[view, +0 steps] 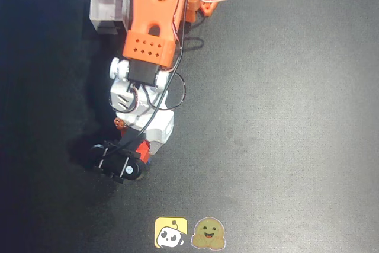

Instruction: Put the red cube on top of the blue cube.

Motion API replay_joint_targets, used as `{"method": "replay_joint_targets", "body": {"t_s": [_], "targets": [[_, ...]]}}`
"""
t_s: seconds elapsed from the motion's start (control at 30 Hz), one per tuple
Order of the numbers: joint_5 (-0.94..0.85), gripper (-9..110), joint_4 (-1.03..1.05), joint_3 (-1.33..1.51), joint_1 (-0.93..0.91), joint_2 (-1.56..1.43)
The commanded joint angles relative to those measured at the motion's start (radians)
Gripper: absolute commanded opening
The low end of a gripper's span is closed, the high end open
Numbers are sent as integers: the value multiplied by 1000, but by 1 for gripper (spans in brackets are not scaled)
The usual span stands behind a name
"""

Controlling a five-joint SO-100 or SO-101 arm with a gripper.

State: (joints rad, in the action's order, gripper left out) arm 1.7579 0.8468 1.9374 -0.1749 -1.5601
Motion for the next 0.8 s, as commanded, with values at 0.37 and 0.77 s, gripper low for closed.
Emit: {"method": "replay_joint_targets", "body": {"t_s": [0.37,0.77], "targets": [[-5,13,-28,-11,-15,-18],[-2,15,-48,2,-17,-12]]}}
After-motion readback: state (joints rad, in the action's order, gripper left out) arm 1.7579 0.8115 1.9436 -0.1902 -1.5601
